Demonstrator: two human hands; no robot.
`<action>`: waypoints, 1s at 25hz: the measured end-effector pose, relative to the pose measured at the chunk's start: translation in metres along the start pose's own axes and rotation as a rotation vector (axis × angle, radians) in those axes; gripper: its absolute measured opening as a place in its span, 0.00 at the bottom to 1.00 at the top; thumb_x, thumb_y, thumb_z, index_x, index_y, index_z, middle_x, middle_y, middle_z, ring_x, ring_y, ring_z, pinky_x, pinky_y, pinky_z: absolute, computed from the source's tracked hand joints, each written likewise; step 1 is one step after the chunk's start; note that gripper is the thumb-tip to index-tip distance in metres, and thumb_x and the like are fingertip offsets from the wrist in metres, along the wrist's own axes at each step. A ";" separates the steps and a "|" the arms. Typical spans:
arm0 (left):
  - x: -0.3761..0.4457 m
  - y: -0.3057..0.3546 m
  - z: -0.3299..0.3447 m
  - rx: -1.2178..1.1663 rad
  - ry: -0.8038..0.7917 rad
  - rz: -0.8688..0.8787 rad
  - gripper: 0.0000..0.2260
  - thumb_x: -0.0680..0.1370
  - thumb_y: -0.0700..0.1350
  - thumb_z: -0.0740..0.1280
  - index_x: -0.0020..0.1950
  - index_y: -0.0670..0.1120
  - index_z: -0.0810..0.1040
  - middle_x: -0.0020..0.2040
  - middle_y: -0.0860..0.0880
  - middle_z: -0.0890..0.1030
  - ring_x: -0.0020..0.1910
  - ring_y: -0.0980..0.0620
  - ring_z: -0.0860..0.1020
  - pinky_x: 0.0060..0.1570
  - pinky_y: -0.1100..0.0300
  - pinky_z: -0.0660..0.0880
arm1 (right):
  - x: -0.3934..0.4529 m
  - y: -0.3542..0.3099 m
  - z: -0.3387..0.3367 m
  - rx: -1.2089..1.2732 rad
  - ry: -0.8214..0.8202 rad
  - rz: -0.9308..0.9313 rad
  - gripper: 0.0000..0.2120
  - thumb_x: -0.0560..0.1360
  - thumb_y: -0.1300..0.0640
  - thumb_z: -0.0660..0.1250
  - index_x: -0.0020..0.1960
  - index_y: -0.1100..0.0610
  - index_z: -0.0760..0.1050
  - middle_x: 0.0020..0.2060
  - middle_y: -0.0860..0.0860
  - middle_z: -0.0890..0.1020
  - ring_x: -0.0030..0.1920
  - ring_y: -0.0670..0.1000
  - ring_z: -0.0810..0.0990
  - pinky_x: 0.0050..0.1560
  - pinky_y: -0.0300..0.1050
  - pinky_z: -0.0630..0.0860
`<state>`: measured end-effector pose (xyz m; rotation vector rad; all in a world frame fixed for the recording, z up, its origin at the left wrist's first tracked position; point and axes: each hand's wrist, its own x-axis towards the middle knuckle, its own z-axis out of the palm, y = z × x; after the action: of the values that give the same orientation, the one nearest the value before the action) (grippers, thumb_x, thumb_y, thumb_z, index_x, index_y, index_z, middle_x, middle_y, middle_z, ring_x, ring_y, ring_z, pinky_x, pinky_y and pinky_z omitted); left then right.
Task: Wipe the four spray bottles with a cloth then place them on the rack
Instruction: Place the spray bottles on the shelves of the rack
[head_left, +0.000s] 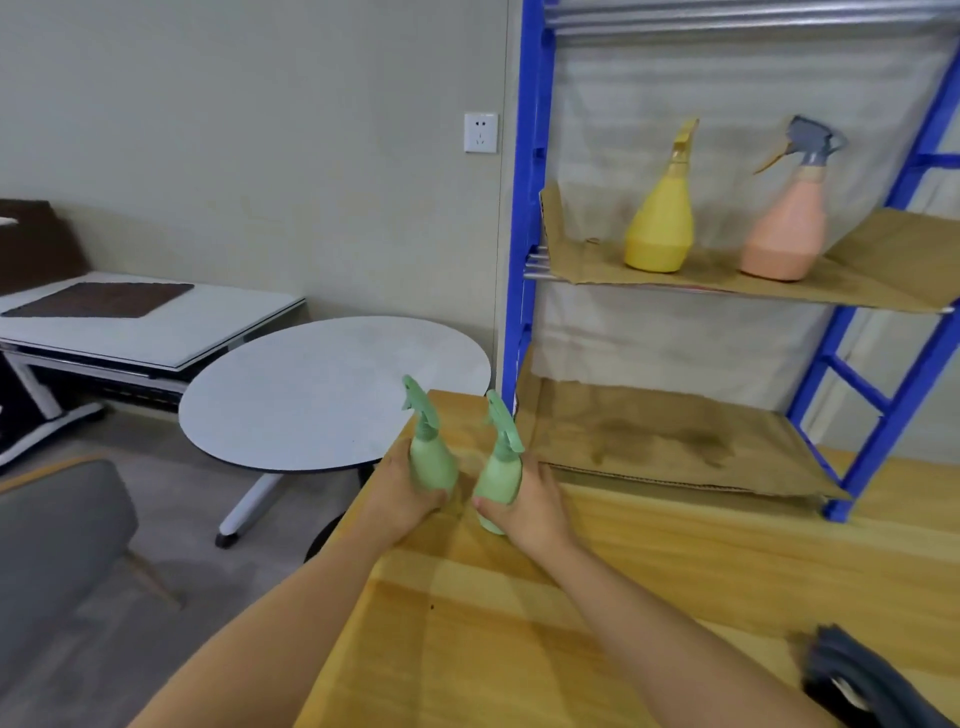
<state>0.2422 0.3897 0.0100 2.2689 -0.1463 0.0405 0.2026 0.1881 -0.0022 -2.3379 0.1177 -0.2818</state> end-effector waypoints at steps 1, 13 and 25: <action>-0.005 0.005 0.000 -0.021 0.009 -0.018 0.24 0.66 0.48 0.79 0.56 0.59 0.71 0.49 0.58 0.81 0.47 0.61 0.80 0.45 0.58 0.79 | 0.000 0.002 -0.002 0.045 -0.004 -0.003 0.36 0.62 0.39 0.76 0.65 0.49 0.67 0.55 0.49 0.74 0.57 0.52 0.75 0.53 0.47 0.74; -0.077 0.117 0.019 -0.018 -0.079 0.152 0.36 0.69 0.49 0.81 0.72 0.51 0.67 0.60 0.54 0.78 0.51 0.60 0.78 0.50 0.69 0.77 | -0.048 0.033 -0.144 0.038 0.048 0.032 0.35 0.59 0.36 0.74 0.61 0.44 0.66 0.51 0.45 0.77 0.51 0.50 0.79 0.51 0.51 0.78; 0.032 0.200 0.137 -0.058 -0.213 0.234 0.41 0.66 0.51 0.81 0.75 0.49 0.65 0.60 0.53 0.79 0.56 0.54 0.79 0.55 0.58 0.79 | 0.032 0.114 -0.249 0.011 0.235 0.147 0.30 0.66 0.45 0.76 0.63 0.49 0.68 0.52 0.47 0.79 0.49 0.49 0.79 0.47 0.46 0.77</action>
<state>0.2479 0.1542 0.0752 2.1839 -0.5188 -0.0818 0.1742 -0.0692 0.0918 -2.2642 0.3992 -0.4815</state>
